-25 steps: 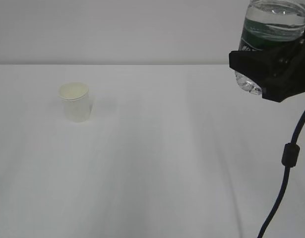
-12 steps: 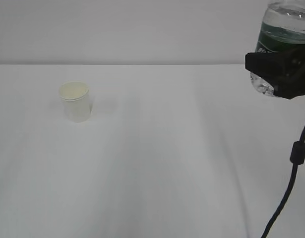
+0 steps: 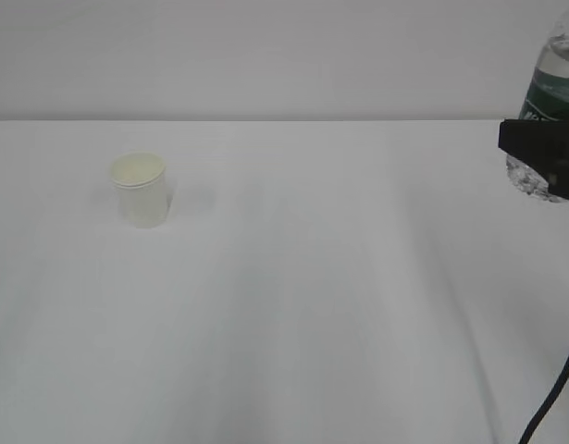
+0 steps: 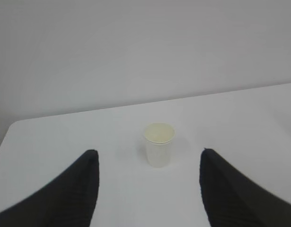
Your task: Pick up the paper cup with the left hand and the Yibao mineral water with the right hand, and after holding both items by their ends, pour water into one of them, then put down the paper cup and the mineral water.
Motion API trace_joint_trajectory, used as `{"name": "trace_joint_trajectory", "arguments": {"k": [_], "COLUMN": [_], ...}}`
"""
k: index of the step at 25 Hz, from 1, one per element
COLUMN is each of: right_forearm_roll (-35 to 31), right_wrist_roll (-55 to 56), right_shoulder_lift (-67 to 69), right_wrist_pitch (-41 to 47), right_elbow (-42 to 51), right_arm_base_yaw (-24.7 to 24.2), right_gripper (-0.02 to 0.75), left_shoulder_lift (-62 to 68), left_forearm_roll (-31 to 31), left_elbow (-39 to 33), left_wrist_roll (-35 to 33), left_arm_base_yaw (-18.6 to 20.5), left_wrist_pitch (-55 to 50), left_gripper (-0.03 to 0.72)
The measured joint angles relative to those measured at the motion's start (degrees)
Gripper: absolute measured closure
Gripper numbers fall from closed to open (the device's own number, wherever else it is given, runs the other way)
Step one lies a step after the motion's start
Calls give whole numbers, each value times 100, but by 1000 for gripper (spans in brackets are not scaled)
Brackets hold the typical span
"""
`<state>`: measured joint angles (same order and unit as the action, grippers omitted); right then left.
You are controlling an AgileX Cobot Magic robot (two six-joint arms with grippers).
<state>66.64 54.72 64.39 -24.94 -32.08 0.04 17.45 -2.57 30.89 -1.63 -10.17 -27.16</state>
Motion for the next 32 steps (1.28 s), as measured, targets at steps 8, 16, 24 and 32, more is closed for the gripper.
{"name": "trace_joint_trajectory", "arguments": {"k": [8,16,24,32], "right_forearm_roll": [-313,-1245,-1362,-1362], "right_wrist_roll": [-485,-1401,-1632,-1673], "right_shoulder_lift": [-13,-13,-13,-13], "right_wrist_pitch": [-194,-422,-531,-553], "right_elbow": [443,981,1016,1016], "right_arm_base_yaw": [-108,-108,-108,-108], "right_gripper": [316,316,316,316], "left_shoulder_lift": [0,0,0,0], "left_forearm_roll": [0,0,0,0], "left_elbow": [0,0,0,-100], "left_wrist_roll": [0,0,0,0], "left_arm_base_yaw": [0,0,0,0], "left_wrist_pitch": [0,0,0,0], "left_gripper": [215,218,218,219]}}
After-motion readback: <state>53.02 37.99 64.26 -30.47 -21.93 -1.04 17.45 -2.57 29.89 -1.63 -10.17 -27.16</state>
